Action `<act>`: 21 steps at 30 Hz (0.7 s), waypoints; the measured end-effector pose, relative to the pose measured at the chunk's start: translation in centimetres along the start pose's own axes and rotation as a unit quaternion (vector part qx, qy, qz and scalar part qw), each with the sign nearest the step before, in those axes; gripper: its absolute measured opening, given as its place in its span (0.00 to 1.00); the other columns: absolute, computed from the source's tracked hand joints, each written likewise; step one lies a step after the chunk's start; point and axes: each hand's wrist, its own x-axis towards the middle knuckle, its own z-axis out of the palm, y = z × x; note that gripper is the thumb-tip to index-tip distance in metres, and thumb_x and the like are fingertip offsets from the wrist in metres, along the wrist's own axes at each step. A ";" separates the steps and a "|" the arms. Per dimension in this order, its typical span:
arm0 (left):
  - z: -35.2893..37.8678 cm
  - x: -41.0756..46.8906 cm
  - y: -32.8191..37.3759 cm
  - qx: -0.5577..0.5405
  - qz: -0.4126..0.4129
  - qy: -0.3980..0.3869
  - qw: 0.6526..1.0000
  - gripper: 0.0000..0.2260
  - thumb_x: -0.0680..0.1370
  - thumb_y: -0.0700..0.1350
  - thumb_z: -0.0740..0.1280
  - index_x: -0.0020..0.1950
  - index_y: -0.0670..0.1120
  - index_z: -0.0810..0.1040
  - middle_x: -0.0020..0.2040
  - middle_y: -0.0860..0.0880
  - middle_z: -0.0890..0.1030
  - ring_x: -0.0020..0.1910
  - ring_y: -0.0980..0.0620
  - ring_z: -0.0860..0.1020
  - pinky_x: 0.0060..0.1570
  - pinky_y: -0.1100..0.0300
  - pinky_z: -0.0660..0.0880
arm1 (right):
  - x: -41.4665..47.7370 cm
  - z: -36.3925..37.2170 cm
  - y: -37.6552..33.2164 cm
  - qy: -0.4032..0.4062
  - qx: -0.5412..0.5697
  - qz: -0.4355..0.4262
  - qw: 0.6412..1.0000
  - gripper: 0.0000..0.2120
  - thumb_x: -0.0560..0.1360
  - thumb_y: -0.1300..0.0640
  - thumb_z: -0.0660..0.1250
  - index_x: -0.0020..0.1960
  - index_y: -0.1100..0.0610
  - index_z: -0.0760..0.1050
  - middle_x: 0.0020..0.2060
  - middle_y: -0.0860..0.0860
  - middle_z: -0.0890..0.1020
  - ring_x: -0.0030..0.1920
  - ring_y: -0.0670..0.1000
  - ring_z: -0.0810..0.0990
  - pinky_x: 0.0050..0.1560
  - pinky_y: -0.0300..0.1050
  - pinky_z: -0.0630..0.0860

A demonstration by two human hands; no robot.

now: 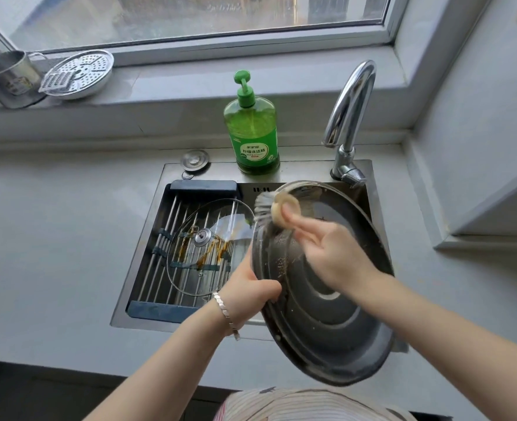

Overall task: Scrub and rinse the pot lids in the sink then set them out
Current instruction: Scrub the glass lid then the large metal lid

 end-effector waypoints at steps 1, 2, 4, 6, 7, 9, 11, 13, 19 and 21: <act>-0.2 -0.1 0.0 -0.007 -0.005 0.003 1.000 0.23 0.59 0.31 0.59 0.51 0.48 0.70 0.34 0.49 0.77 0.34 0.53 0.77 0.37 0.58 0.77 | -0.4 0.2 0.1 -0.006 0.001 -0.014 1.000 0.22 0.78 0.59 0.61 0.61 0.32 0.67 0.52 0.53 0.83 0.45 0.51 0.81 0.50 0.49 0.77; -0.2 -0.3 0.1 -0.009 -0.006 0.002 1.000 0.23 0.59 0.31 0.59 0.51 0.48 0.70 0.34 0.49 0.77 0.34 0.54 0.78 0.36 0.59 0.77 | 0.1 -0.3 0.8 0.010 -0.006 -0.001 1.000 0.22 0.78 0.59 0.61 0.61 0.31 0.67 0.51 0.53 0.83 0.44 0.50 0.81 0.50 0.49 0.76; 0.1 -0.7 0.1 0.005 0.011 -0.004 1.000 0.25 0.60 0.31 0.59 0.54 0.49 0.69 0.37 0.49 0.78 0.34 0.57 0.79 0.37 0.61 0.78 | 2.5 -2.3 3.3 0.079 -0.014 0.097 0.992 0.19 0.78 0.58 0.60 0.65 0.40 0.69 0.51 0.52 0.82 0.45 0.49 0.79 0.49 0.46 0.72; 0.3 -0.7 -0.1 0.032 0.025 -0.011 0.999 0.27 0.63 0.31 0.61 0.59 0.50 0.67 0.40 0.49 0.78 0.35 0.59 0.80 0.39 0.64 0.78 | 3.5 -3.1 4.9 0.120 -0.023 0.174 0.977 0.19 0.79 0.58 0.59 0.69 0.47 0.68 0.58 0.55 0.79 0.57 0.55 0.77 0.57 0.46 0.70; 0.3 -0.6 -0.1 0.044 0.027 -0.013 0.999 0.28 0.64 0.30 0.61 0.61 0.50 0.65 0.40 0.50 0.79 0.35 0.60 0.80 0.39 0.65 0.78 | 3.0 -2.6 4.7 0.119 -0.016 0.177 0.977 0.19 0.79 0.59 0.59 0.69 0.48 0.68 0.59 0.55 0.79 0.59 0.56 0.76 0.59 0.47 0.70; 0.3 -0.5 -0.3 0.034 0.018 -0.012 0.999 0.27 0.63 0.30 0.61 0.60 0.48 0.66 0.37 0.52 0.79 0.35 0.60 0.80 0.39 0.64 0.78 | 1.3 -0.8 3.5 0.093 0.012 0.121 0.988 0.19 0.79 0.60 0.59 0.68 0.47 0.68 0.54 0.54 0.81 0.51 0.52 0.79 0.53 0.44 0.73; 0.1 -0.7 -0.6 0.008 0.004 -0.004 1.000 0.25 0.60 0.31 0.60 0.56 0.47 0.69 0.35 0.51 0.80 0.36 0.57 0.80 0.39 0.61 0.79 | -0.2 0.2 2.3 0.051 0.038 0.073 0.995 0.19 0.79 0.60 0.60 0.68 0.45 0.68 0.49 0.49 0.80 0.44 0.47 0.78 0.48 0.40 0.73; 0.0 -0.9 -0.9 -0.006 0.005 0.003 1.000 0.25 0.59 0.31 0.60 0.55 0.46 0.70 0.36 0.50 0.80 0.37 0.55 0.81 0.38 0.60 0.79 | 1.1 -1.0 3.5 0.090 0.020 0.098 0.991 0.19 0.79 0.60 0.60 0.67 0.45 0.68 0.49 0.49 0.79 0.46 0.48 0.76 0.48 0.40 0.70; 0.1 -1.0 -0.6 0.010 0.035 0.002 0.999 0.26 0.61 0.31 0.60 0.58 0.46 0.68 0.34 0.56 0.82 0.37 0.59 0.81 0.37 0.65 0.77 | 0.6 -0.6 4.7 0.100 0.015 0.132 0.986 0.20 0.78 0.60 0.60 0.68 0.47 0.69 0.56 0.52 0.80 0.55 0.52 0.77 0.57 0.44 0.70; -0.3 -1.1 -0.7 0.016 0.034 0.013 0.999 0.26 0.61 0.32 0.61 0.59 0.42 0.68 0.34 0.54 0.82 0.37 0.58 0.81 0.37 0.64 0.77 | -0.6 0.2 4.3 0.058 0.028 0.099 0.993 0.20 0.78 0.60 0.61 0.68 0.45 0.68 0.54 0.47 0.79 0.54 0.49 0.77 0.58 0.43 0.70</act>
